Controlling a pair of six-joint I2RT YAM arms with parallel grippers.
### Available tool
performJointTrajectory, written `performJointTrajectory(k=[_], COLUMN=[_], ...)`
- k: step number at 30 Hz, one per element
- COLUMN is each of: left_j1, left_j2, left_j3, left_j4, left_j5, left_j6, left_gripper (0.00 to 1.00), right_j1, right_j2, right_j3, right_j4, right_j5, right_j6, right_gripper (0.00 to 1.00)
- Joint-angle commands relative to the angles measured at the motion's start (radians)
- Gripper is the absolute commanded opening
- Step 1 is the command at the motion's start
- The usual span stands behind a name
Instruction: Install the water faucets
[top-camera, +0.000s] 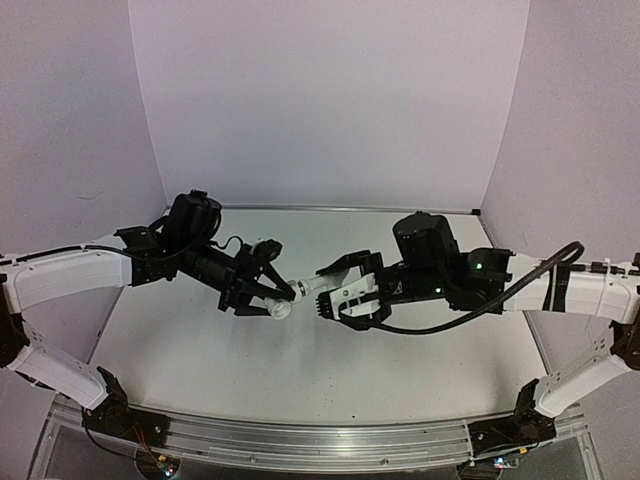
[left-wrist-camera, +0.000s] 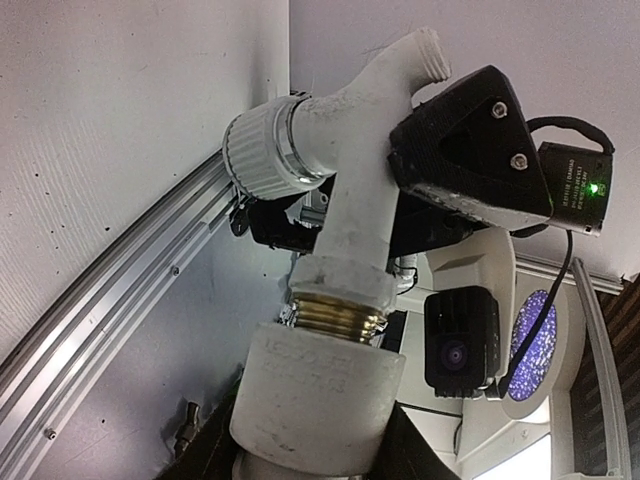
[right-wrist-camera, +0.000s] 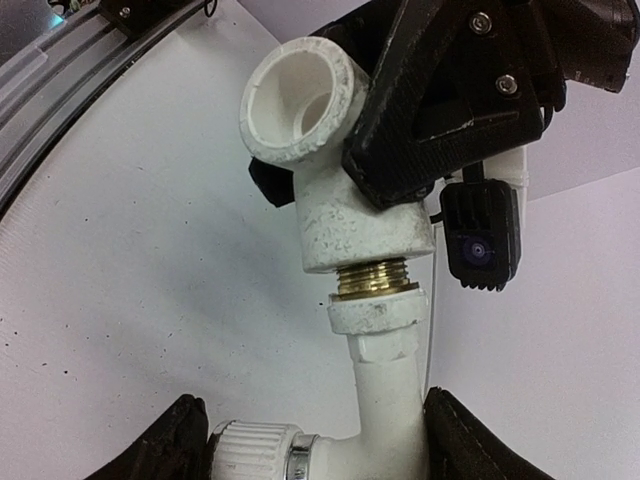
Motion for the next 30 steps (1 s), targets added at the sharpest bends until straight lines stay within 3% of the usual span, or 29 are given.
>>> performJointTrajectory(k=[1, 6, 11, 18, 27, 30], left_j1=[-0.011, -0.014, -0.04, -0.14, -0.216, -0.214], left_j2=[-0.008, -0.013, -0.001, 0.01, 0.006, 0.005], left_j3=[0.131, 0.208, 0.34, 0.437, 0.458, 0.449], left_j4=[-0.081, -0.272, -0.458, -0.47, -0.45, -0.396], left_j5=[-0.018, -0.184, -0.45, -0.686, -0.671, -0.732], left_j6=[0.208, 0.451, 0.738, 1.154, 1.818, 1.917], left_gripper=[0.0, 0.0, 0.0, 0.0, 0.0, 0.0], right_j1=[0.005, 0.004, 0.004, 0.004, 0.003, 0.002], right_j2=[0.014, 0.015, 0.022, 0.045, 0.072, 0.067], right_j3=[0.036, 0.044, 0.052, 0.08, 0.118, 0.143], right_j4=[-0.023, -0.035, -0.056, -0.087, -0.113, -0.119], right_j5=[-0.011, -0.046, -0.088, -0.11, -0.104, -0.084], right_j6=[0.055, 0.096, 0.14, 0.192, 0.297, 0.368], right_gripper=[0.35, 0.28, 0.22, 0.22, 0.24, 0.4])
